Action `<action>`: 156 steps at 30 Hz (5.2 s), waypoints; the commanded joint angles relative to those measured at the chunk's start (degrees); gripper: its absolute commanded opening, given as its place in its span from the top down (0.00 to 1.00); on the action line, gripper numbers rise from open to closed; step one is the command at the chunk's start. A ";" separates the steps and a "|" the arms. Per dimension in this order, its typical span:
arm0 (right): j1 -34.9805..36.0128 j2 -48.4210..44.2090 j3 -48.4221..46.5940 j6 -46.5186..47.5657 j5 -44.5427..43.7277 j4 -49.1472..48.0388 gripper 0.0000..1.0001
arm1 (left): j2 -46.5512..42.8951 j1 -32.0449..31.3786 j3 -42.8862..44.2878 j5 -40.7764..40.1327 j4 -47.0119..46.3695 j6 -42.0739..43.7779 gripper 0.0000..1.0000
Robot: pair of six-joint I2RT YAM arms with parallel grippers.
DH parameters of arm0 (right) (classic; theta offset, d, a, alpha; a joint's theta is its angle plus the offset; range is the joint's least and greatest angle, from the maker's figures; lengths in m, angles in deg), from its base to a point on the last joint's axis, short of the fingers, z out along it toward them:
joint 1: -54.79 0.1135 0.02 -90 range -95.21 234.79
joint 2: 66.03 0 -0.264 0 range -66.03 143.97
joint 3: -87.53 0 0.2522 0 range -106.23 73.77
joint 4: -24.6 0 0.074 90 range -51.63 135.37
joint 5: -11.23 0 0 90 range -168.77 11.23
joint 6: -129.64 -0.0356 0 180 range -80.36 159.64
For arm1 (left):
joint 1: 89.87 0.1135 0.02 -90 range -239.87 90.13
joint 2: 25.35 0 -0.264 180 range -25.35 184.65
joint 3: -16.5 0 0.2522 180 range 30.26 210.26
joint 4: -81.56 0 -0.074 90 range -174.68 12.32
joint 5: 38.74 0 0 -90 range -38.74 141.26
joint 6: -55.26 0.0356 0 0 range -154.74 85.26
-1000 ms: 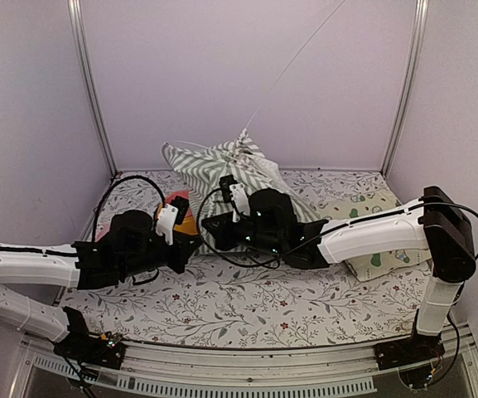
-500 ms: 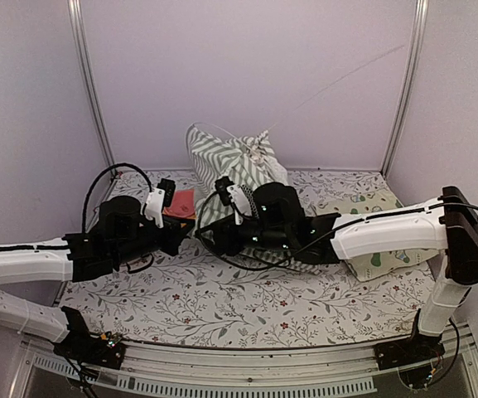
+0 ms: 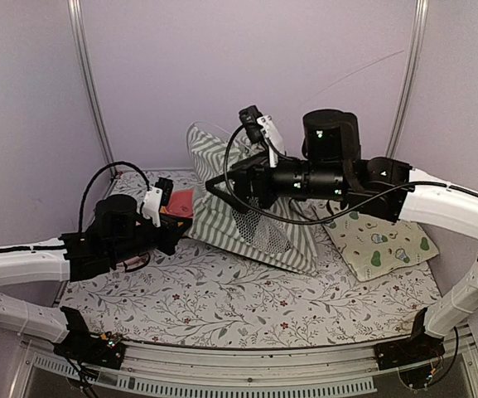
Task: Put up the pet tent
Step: Rotate the tent to the center of the board.
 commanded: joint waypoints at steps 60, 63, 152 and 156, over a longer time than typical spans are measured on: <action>-19.55 -0.07 -12.76 17.01 -1.98 27.55 0.05 | 5.24 1.59 10.19 13.45 7.58 12.48 1.00; -19.45 1.23 -11.18 17.15 -1.81 28.16 0.03 | 5.66 1.60 10.71 13.73 7.67 12.50 1.00; -41.13 1.88 -7.45 6.58 9.61 20.40 0.36 | 0.11 2.36 5.62 16.05 8.85 9.81 1.00; -39.52 -2.92 -7.00 8.96 7.08 20.99 0.23 | 0.67 2.29 6.63 16.54 9.17 10.31 1.00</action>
